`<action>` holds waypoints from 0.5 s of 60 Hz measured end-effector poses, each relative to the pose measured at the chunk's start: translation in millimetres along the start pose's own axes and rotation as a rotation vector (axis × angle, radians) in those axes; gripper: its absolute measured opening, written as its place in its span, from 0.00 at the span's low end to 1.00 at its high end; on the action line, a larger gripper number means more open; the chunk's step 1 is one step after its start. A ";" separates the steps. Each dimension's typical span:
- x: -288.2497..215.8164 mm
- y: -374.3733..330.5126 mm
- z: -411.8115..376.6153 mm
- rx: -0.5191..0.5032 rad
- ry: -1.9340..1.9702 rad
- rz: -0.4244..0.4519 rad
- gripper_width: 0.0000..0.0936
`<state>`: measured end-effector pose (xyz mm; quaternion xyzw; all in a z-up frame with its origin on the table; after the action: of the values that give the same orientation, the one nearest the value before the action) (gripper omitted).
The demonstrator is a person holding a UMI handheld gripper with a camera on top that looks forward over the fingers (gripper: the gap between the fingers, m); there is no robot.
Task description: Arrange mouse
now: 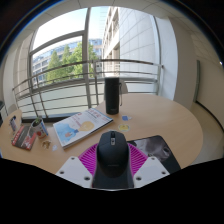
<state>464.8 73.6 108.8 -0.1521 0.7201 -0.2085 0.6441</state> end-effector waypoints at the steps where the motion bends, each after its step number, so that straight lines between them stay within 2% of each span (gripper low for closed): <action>1: 10.6 3.2 11.8 0.005 0.001 -0.016 0.42; 8: 50.4 26.4 50.7 0.016 0.005 -0.090 0.44; 17: 80.3 35.0 61.4 -0.011 0.032 -0.152 0.56; 19: 79.3 32.1 62.6 -0.005 0.023 -0.145 0.63; 24: 72.8 17.0 59.2 0.005 0.001 -0.151 0.92; 26: 69.5 9.1 57.5 0.008 -0.007 -0.149 0.89; 30: 61.4 -11.4 54.0 0.031 -0.016 -0.140 0.90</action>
<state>510.1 28.2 56.9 -0.1937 0.6993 -0.2630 0.6358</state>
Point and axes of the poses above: the point between the fingertips, and its own axes, seen from behind it with the camera up: z to the right, x down, y forward, the way the camera looks, the point moved 4 cm from there along -y, backward, against the way the camera looks, and after that the axes turned 8 degrees about -x, right-handed, at the moved point
